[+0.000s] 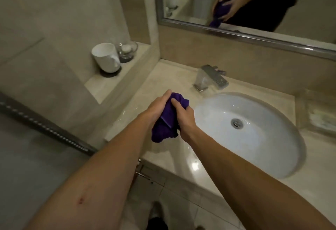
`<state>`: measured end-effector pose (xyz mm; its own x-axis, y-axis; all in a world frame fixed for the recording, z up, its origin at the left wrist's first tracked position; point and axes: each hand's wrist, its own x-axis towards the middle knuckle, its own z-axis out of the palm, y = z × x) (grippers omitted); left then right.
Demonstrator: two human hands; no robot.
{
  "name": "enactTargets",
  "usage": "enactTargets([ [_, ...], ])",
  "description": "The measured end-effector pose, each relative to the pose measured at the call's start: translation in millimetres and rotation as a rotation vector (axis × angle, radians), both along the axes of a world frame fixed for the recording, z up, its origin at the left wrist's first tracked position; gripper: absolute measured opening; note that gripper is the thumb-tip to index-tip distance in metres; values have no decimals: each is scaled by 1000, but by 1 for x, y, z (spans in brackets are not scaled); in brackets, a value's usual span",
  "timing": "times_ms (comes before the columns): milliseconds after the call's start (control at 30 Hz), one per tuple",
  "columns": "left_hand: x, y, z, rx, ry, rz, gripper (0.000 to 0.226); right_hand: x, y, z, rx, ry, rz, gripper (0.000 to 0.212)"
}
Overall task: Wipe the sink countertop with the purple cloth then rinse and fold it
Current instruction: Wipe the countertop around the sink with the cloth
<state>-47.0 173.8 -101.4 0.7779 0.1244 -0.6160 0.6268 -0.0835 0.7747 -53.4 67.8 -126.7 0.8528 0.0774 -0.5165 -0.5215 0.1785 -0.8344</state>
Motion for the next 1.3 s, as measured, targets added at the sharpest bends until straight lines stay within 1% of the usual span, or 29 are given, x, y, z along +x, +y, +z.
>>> enactTargets([
  [100,-6,50,-20,10,-15,135,58,4,47,-5,-3,-14,133,31],
  [200,-12,90,-34,12,-32,240,63,12,84,-8,11,31,266,40],
  [300,-12,113,-41,100,-131,371,54,24,115,-9,39,113,389,57],
  [367,-11,122,-43,163,-176,445,46,29,131,-6,1,118,460,61],
  [433,-13,127,-49,241,-204,453,43,32,139,-6,-48,135,498,68],
  [500,-18,129,-59,366,-229,421,43,31,141,-10,-98,168,541,79],
  [567,-21,128,-72,488,-261,383,52,32,138,-18,-158,169,518,83],
  [633,-21,124,-88,562,-270,354,62,37,129,-28,-258,122,399,79],
  [700,-21,119,-106,612,-245,307,67,46,113,-40,-358,35,304,75],
  [767,-22,112,-118,679,-175,257,71,53,93,-51,-413,-33,279,74],
  [867,-21,105,-124,878,-102,132,78,62,62,-61,-448,-115,287,65],
  [900,-19,106,-124,897,-84,117,80,63,53,-62,-434,-134,280,61],
  [967,-15,112,-125,871,-61,103,83,64,36,-65,-418,-158,251,55],
  [1067,-10,118,-135,877,-53,96,82,63,15,-72,-415,-147,209,48],
  [1133,-6,114,-139,918,-57,140,80,61,3,-75,-449,-169,197,46],
  [1233,9,98,-137,966,-14,220,76,64,-13,-78,-529,-234,168,47],
  [1300,20,87,-134,976,12,224,76,66,-24,-81,-571,-268,166,44],
])
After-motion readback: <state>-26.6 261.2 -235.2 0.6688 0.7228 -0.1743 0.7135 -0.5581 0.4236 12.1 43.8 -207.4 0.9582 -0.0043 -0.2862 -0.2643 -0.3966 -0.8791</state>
